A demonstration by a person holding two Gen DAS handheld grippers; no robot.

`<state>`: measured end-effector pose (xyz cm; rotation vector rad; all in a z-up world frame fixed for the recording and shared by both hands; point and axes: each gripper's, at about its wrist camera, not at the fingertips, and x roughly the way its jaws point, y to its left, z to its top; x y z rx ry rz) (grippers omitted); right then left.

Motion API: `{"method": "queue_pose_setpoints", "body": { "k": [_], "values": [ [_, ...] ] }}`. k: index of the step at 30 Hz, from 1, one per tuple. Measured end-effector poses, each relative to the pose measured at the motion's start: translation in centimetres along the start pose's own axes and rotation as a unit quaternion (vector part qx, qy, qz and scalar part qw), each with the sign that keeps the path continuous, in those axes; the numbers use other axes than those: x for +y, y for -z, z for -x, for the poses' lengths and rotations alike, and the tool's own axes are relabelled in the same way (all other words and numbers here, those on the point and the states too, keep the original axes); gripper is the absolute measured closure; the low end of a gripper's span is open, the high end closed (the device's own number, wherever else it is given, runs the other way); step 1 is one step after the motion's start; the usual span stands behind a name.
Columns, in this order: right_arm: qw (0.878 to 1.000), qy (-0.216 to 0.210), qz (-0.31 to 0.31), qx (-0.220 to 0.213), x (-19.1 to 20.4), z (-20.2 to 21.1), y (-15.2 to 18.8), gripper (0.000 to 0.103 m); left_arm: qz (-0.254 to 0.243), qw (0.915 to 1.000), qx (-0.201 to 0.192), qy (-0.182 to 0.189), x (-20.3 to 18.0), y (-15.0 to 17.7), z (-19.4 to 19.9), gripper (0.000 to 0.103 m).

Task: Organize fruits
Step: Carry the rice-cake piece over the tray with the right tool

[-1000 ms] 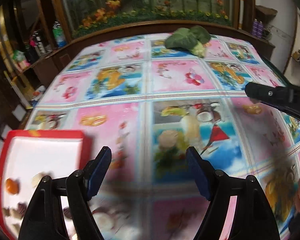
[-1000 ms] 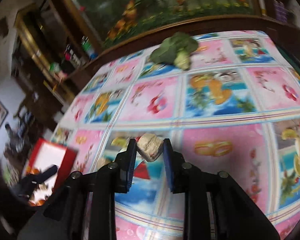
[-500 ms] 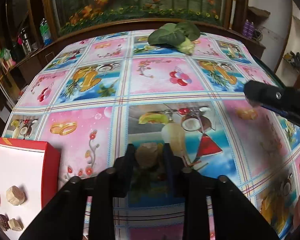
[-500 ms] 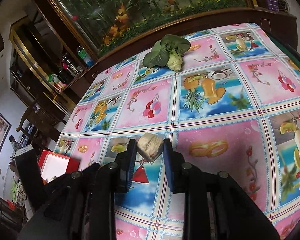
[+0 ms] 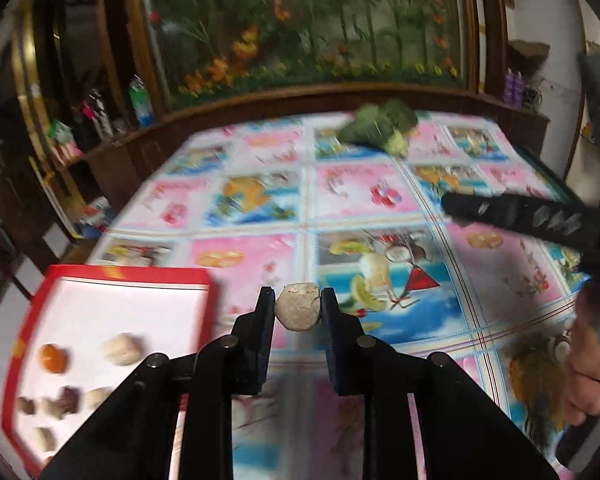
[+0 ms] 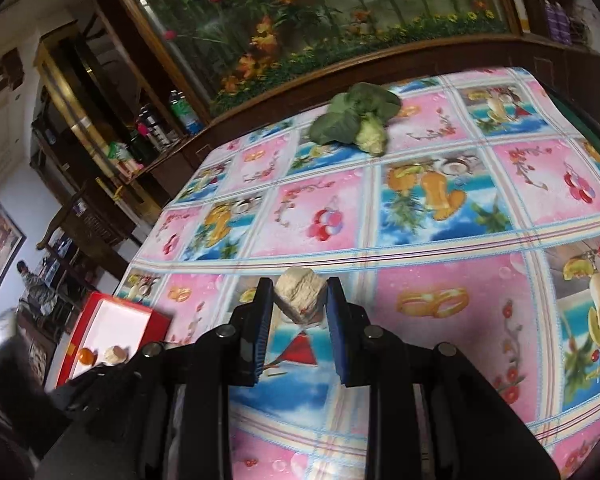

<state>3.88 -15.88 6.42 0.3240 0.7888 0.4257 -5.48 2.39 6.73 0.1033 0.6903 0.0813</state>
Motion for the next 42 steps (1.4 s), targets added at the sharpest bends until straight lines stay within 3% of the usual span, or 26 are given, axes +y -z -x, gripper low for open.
{"method": "queue_pose_setpoints", "body": {
  "k": [8,13,16,20,28,34,42],
  "values": [
    [0.997,-0.038,0.066,-0.010,4.3,0.6,2.2,0.074,0.043,0.9968,-0.054,-0.041,5.2,1.5,6.4,0.081],
    [0.995,-0.057,0.082,-0.017,7.6,0.9,3.6,0.074,0.077,0.9933,-0.066,-0.054,8.5,3.1,8.7,0.081],
    [0.993,-0.079,0.088,-0.023,10.4,1.2,4.5,0.074,0.086,0.9919,-0.062,-0.070,10.2,4.0,9.1,0.081],
    [0.988,-0.145,0.057,-0.006,14.6,0.0,5.9,0.074,0.100,0.9880,-0.059,-0.102,12.9,5.1,9.7,0.081],
    [0.976,-0.208,0.061,0.031,22.3,-3.4,7.8,0.074,0.127,0.9796,-0.047,-0.148,16.3,6.1,8.9,0.081],
    [0.972,-0.202,0.069,0.093,21.3,-6.0,9.4,0.074,0.140,0.9763,-0.039,-0.160,17.2,6.2,7.6,0.081],
    [0.975,-0.181,0.088,0.091,21.0,-6.0,9.9,0.074,0.142,0.9764,-0.023,-0.161,17.4,7.1,6.8,0.081]
  ]
}}
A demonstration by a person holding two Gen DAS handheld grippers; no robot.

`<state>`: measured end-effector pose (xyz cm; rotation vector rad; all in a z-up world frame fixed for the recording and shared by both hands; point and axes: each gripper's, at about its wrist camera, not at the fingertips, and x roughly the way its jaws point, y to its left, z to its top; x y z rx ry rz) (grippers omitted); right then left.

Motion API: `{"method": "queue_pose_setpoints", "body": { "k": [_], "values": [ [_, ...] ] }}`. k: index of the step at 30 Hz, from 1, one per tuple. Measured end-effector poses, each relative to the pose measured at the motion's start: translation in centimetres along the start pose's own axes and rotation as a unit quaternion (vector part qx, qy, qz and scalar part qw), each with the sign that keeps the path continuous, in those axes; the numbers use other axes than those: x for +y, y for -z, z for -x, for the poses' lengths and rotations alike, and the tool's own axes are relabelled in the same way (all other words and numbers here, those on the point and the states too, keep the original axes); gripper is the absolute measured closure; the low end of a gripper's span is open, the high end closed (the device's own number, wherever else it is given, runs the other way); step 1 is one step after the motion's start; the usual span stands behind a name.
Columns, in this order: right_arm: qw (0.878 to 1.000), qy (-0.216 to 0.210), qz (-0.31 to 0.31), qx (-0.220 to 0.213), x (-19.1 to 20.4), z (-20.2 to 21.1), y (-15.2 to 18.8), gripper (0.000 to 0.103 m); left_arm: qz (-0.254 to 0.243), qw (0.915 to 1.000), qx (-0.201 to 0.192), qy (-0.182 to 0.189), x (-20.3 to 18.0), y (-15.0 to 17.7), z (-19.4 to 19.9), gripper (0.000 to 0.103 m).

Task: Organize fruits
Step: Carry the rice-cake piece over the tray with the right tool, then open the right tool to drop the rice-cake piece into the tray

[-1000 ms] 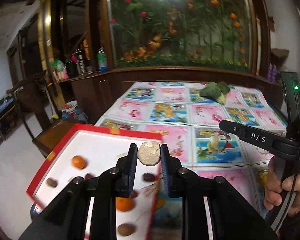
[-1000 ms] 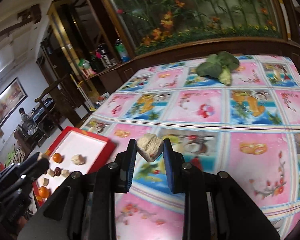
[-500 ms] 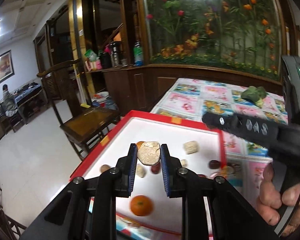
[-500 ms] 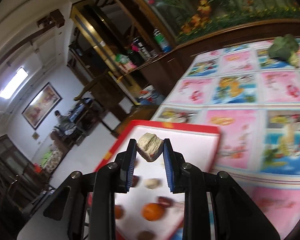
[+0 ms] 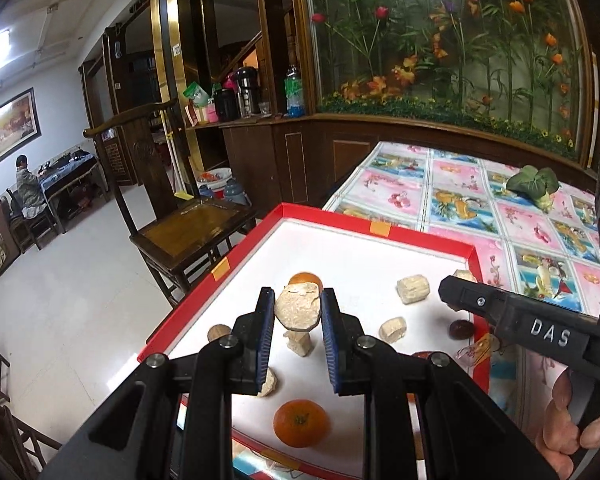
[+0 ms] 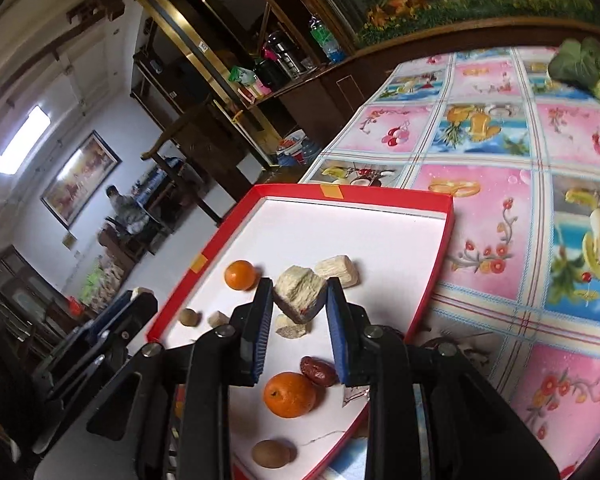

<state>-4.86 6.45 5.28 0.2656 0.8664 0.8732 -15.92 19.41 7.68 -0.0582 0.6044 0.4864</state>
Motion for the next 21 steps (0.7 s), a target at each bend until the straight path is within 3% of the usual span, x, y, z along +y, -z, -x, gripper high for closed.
{"method": "queue_pose_setpoints", "body": {
  "k": [14,21],
  "values": [
    [0.997,0.027,0.068,0.007,2.3,-0.7,1.4,0.074,-0.002,0.9996,0.029,-0.006,0.6,1.2,-1.2,0.081],
    [0.996,0.078,0.043,-0.007,0.1,-0.5,0.5,0.074,-0.007,0.9992,0.039,-0.001,0.0,1.7,-1.8,0.081]
  ]
}}
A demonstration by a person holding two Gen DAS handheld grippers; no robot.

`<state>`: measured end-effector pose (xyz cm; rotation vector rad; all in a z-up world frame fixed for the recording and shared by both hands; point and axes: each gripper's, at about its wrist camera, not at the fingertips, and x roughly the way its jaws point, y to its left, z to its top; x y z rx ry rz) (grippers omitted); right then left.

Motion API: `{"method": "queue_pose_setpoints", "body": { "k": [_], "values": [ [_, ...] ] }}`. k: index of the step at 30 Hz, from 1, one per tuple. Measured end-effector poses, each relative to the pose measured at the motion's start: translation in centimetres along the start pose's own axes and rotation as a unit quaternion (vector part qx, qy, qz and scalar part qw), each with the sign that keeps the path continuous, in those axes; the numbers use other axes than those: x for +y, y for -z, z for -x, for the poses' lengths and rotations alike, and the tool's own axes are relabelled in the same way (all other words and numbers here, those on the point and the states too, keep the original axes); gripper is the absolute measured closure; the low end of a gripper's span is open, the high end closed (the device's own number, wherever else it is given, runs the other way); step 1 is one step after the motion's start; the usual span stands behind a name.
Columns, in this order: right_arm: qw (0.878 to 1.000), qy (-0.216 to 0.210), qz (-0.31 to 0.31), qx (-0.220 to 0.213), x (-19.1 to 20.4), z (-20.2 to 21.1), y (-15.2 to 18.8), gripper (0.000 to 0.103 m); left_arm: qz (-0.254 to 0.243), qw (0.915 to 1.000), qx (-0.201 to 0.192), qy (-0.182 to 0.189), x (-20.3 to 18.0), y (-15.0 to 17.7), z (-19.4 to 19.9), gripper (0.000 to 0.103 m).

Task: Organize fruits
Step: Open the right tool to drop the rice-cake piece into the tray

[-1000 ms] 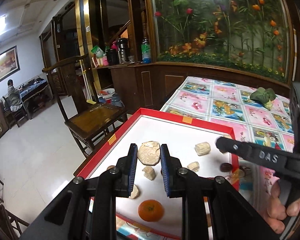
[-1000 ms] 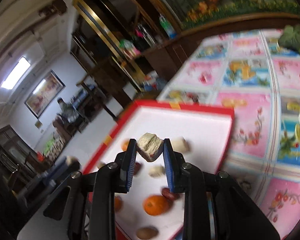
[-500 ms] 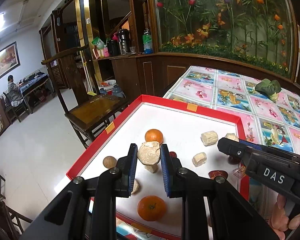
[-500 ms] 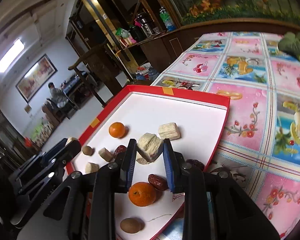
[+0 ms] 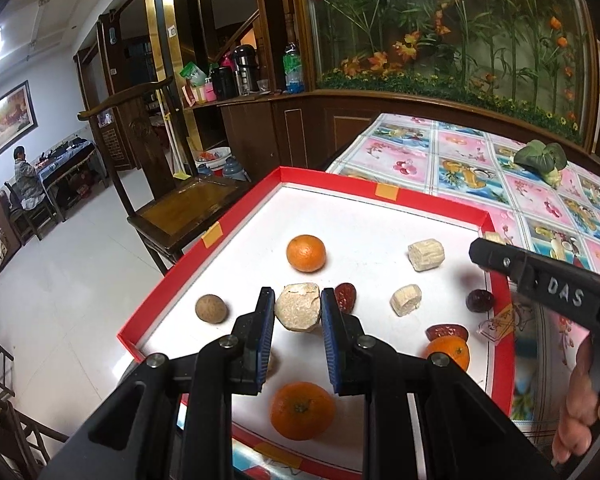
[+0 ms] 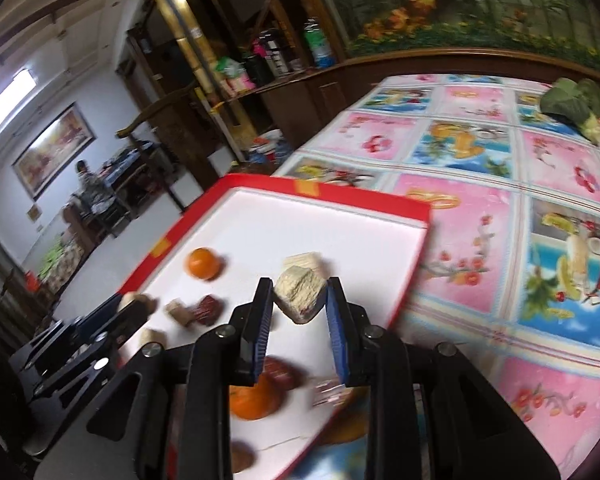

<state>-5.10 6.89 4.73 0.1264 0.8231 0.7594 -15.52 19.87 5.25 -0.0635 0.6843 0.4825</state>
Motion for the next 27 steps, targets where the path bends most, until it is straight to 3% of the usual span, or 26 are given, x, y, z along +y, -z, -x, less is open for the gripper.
{"method": "queue_pose_setpoints", "body": {
  "k": [10,18,19,20,21,26,27],
  "values": [
    [1.000,0.018,-0.012,0.008,-1.6,-0.7,-0.5,0.074,-0.010,0.9997,0.017,0.011,-0.8,1.1,-0.5,0.081],
    [0.999,0.025,0.017,0.025,-0.8,-1.7,0.2,0.073,-0.010,0.9996,0.027,0.007,-1.0,1.2,-0.7,0.080],
    [0.999,0.026,0.020,0.025,-0.7,-1.7,0.2,0.072,-0.011,0.9997,0.024,0.005,-0.9,1.2,-0.6,0.074],
    [0.999,0.024,0.022,0.026,-0.7,-1.7,0.1,0.066,-0.011,0.9997,0.020,0.001,-0.9,1.1,-0.4,0.062],
    [0.999,0.022,0.022,0.025,-0.7,-1.6,0.1,0.056,-0.009,0.9999,0.013,-0.002,-0.8,1.0,-0.1,0.058],
    [1.000,0.008,0.020,-0.014,-0.5,0.2,-0.5,0.051,0.016,0.9996,-0.020,-0.006,0.4,0.2,2.0,0.027],
    [1.000,0.001,0.018,-0.021,-0.5,0.6,-0.7,0.051,0.023,0.9993,-0.029,-0.008,0.7,0.0,2.6,0.025]
  ]
}}
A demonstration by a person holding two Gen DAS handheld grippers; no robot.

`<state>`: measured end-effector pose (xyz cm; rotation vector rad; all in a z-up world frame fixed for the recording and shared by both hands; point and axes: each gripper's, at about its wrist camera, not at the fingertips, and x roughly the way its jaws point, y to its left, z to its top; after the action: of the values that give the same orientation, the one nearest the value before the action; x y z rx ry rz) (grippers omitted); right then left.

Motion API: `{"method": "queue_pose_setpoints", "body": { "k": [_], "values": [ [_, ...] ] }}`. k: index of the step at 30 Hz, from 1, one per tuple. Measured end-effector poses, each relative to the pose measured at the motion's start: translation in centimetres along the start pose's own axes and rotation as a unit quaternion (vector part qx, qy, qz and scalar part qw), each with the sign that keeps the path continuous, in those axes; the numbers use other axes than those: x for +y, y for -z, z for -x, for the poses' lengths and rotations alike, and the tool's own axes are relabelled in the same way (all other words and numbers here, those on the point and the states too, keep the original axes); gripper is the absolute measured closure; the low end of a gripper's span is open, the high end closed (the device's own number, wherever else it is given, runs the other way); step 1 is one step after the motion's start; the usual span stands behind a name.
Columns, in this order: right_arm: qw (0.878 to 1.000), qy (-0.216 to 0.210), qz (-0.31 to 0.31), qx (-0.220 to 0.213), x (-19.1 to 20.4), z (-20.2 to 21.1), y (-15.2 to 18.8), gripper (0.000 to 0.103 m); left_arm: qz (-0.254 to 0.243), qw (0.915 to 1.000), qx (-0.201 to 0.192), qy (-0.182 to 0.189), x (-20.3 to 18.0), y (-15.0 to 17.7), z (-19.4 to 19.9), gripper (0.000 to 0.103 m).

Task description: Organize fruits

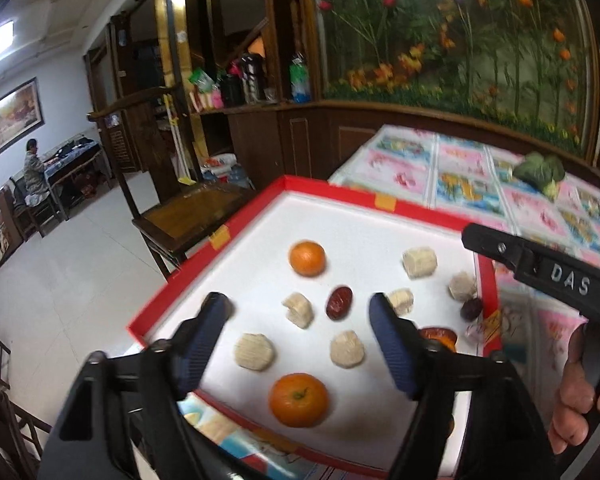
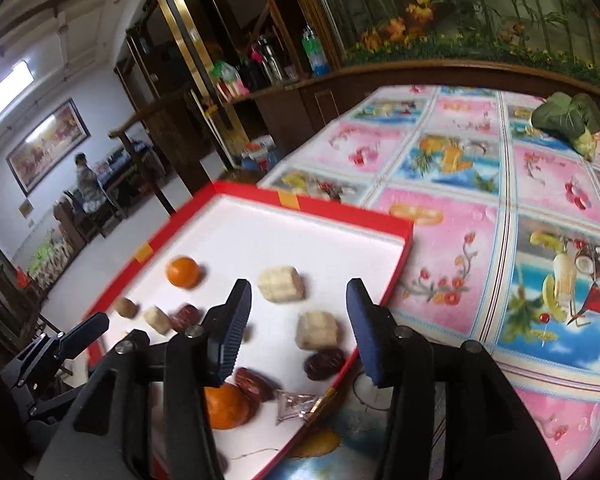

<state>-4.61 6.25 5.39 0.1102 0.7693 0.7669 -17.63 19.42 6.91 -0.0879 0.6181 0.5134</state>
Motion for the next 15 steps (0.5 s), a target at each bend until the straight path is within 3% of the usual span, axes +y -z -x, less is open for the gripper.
{"method": "queue_pose_setpoints", "body": {
  "k": [4,7,11,15],
  "values": [
    [0.999,-0.016,0.005,-0.036,0.8,1.7,-0.3,0.049,0.015,0.9994,-0.024,-0.022,1.3,-0.5,2.3,0.023],
    [0.998,-0.018,0.014,-0.055,1.7,2.8,-0.1,0.042,0.019,0.9970,-0.047,-0.058,2.1,-0.6,4.0,0.020],
    [0.997,-0.016,0.036,-0.072,2.8,4.4,0.5,0.041,0.033,0.9972,-0.048,-0.046,3.4,-1.1,5.6,0.020],
    [0.994,-0.030,0.058,-0.083,3.5,6.5,1.7,0.030,0.042,0.9963,-0.044,-0.060,3.8,-1.5,6.3,0.019]
  ]
}}
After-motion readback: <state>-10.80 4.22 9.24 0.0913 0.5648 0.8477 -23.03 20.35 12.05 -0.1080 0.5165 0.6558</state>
